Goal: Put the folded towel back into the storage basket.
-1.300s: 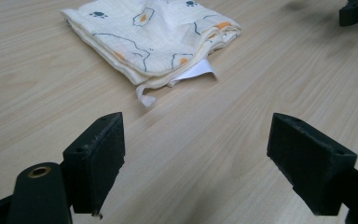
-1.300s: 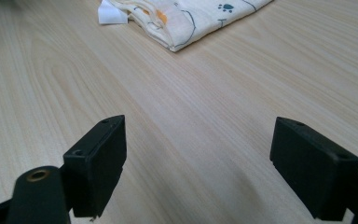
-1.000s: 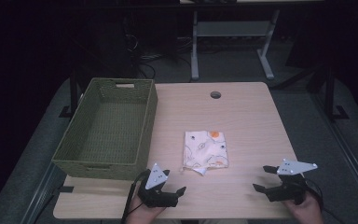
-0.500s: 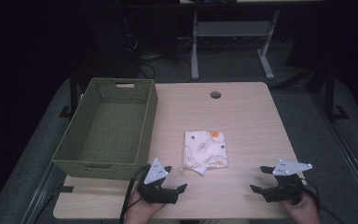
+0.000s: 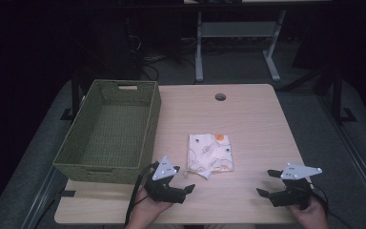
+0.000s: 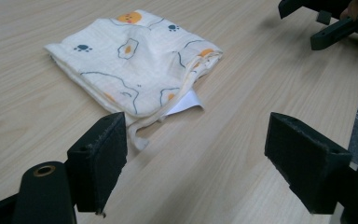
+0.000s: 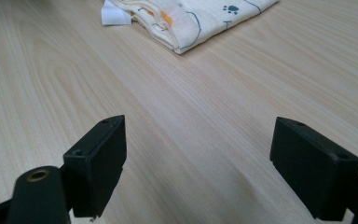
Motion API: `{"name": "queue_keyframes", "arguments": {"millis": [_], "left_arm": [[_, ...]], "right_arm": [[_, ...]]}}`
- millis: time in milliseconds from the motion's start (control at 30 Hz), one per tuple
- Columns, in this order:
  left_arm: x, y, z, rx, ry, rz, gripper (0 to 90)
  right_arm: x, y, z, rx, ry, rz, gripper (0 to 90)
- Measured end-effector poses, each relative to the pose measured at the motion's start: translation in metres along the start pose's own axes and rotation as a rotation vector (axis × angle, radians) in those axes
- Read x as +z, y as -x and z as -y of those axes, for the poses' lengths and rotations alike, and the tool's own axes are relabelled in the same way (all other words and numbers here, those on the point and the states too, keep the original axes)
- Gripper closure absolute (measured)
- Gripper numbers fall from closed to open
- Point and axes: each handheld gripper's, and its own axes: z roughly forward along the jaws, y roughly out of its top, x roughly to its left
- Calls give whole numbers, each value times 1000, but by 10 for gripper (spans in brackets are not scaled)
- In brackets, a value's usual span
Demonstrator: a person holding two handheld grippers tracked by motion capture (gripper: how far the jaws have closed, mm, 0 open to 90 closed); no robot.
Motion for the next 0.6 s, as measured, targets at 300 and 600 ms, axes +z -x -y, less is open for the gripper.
{"name": "queue_keyframes", "arguments": {"millis": [300, 600], "left_arm": [[8, -1, -17, 24, -12, 18, 216], [17, -3, -30, 34, -26, 38, 216]], "right_arm": [[-1, 1, 1, -2, 7, 0, 182], [-2, 2, 1, 6, 13, -1, 182]]}}
